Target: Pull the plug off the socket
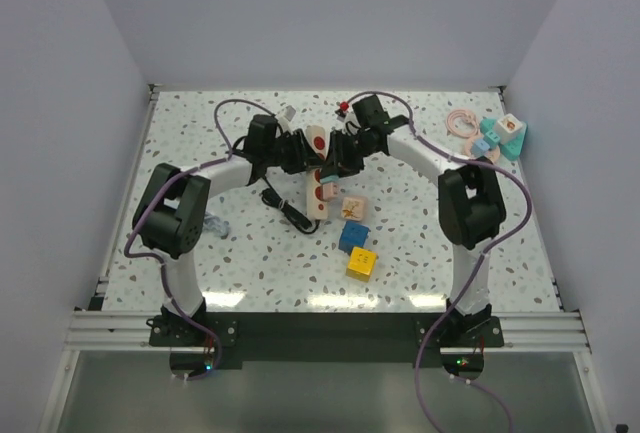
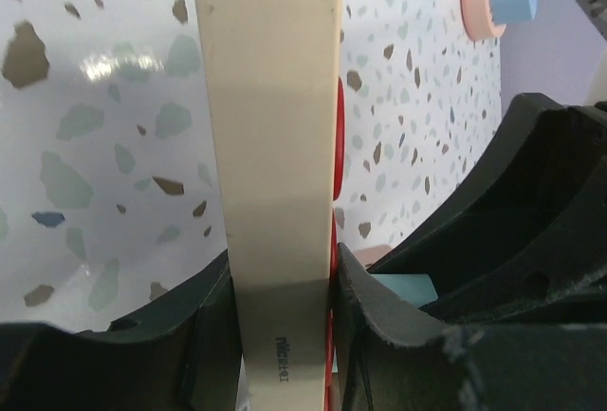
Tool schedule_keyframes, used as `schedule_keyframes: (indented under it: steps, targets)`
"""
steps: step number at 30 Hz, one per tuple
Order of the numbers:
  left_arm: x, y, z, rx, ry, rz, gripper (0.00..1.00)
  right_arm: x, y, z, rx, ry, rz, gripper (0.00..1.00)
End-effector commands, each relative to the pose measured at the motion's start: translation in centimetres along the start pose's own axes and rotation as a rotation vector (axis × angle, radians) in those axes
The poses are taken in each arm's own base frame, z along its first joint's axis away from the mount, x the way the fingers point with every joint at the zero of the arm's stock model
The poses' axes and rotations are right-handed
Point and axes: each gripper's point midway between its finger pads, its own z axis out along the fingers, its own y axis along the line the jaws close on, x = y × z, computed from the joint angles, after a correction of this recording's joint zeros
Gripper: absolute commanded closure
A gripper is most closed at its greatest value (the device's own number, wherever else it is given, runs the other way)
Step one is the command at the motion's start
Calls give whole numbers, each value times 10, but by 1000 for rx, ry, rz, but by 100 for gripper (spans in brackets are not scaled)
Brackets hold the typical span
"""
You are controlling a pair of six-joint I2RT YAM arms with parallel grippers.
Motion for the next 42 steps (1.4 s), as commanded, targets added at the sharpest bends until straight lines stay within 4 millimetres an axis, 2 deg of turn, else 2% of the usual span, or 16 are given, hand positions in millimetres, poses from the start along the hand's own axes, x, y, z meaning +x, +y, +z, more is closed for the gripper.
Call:
schedule_keyframes:
  steps: [1, 5, 8, 9, 11, 13, 14, 17, 20, 22, 27, 29, 32, 39, 41, 42]
  targets:
    - [-2, 75, -9, -230, -10, -6, 100, 4, 25, -35, 7, -133, 14, 100]
    - [-5, 77, -10, -237, -11, -3, 100, 24, 15, -40, 51, -85, 12, 100]
    - [-2, 83, -11, -250, -6, -5, 100, 15, 10, -54, 68, -63, -31, 100]
    - [1, 85, -12, -256, -2, -8, 100, 0, 17, -63, 56, -88, -58, 100]
    - [3, 88, -13, -260, 0, -11, 100, -12, 6, -71, 59, -83, -31, 100]
    - [8, 92, -13, -266, 6, -14, 100, -35, 8, -86, 33, -130, -28, 100]
    - [9, 92, -13, -266, 8, -15, 100, -38, 3, -86, 33, -115, -9, 100]
    - [16, 97, -15, -279, 16, -21, 100, -57, 11, -100, 4, -149, -29, 100]
    - [16, 98, -18, -286, 10, -21, 100, -60, 17, -102, -25, -161, -44, 100]
    - [14, 98, -19, -296, -4, -25, 100, -53, 22, -99, -45, -166, -15, 100]
    - [-12, 98, -27, -383, -85, -54, 100, -36, 23, -91, 31, -211, -28, 100]
    - [-25, 103, -32, -461, -124, -79, 100, -38, 20, -91, 43, -242, -19, 100]
    - [-31, 117, -35, -565, -117, -114, 100, -39, 16, -94, 66, -276, -15, 100]
    - [-15, 132, -30, -611, -22, -110, 100, -59, 26, -114, 30, -297, -62, 100]
    - [-12, 127, -33, -574, -32, -95, 100, -60, 25, -118, 42, -267, -79, 100]
    - [-20, 122, -32, -544, -68, -83, 100, -62, 22, -119, 55, -273, -77, 100]
